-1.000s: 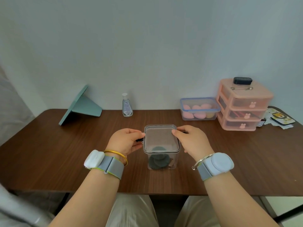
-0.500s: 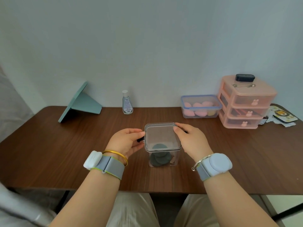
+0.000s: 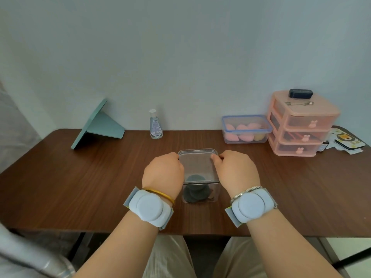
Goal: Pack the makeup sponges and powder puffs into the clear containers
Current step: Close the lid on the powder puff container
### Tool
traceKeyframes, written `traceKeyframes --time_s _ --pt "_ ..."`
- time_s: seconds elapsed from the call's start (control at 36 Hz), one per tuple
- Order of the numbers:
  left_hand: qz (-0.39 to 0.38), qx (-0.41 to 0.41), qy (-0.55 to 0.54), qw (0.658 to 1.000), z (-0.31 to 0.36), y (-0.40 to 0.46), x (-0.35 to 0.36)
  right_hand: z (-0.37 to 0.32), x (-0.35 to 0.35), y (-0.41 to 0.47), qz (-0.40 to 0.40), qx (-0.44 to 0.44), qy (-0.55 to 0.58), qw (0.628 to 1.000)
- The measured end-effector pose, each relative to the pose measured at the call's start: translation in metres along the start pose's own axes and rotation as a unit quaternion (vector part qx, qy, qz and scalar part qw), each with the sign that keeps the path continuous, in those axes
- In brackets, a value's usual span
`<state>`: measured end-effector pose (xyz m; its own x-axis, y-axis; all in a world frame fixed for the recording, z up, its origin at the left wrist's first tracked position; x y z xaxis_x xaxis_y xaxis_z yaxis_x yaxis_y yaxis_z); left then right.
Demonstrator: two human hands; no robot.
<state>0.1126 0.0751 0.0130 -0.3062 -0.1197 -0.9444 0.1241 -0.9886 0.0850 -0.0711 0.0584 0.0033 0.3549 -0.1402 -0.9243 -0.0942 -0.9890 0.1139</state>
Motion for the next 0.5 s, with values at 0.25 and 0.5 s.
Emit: traceKeyframes --time_s 0.25,0.5 --pt "-0.042 0.009 0.103 0.994 0.008 -0.010 0.008 0.001 0.003 -0.008 -0.040 0.017 0.004 0.999" --pt "-0.046 0.013 0.087 0.995 0.009 -0.010 0.007 -0.010 0.006 -0.017 -0.091 -0.005 -0.054 0.994"
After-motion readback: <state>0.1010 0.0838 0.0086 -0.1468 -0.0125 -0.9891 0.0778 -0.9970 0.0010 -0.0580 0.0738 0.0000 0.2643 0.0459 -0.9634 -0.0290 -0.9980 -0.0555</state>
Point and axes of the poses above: each hand's wrist, its own y-axis towards the middle knuckle, its own x-axis out of the palm, z = x × y, the point moved 9 cm from there along y, towards the middle knuckle
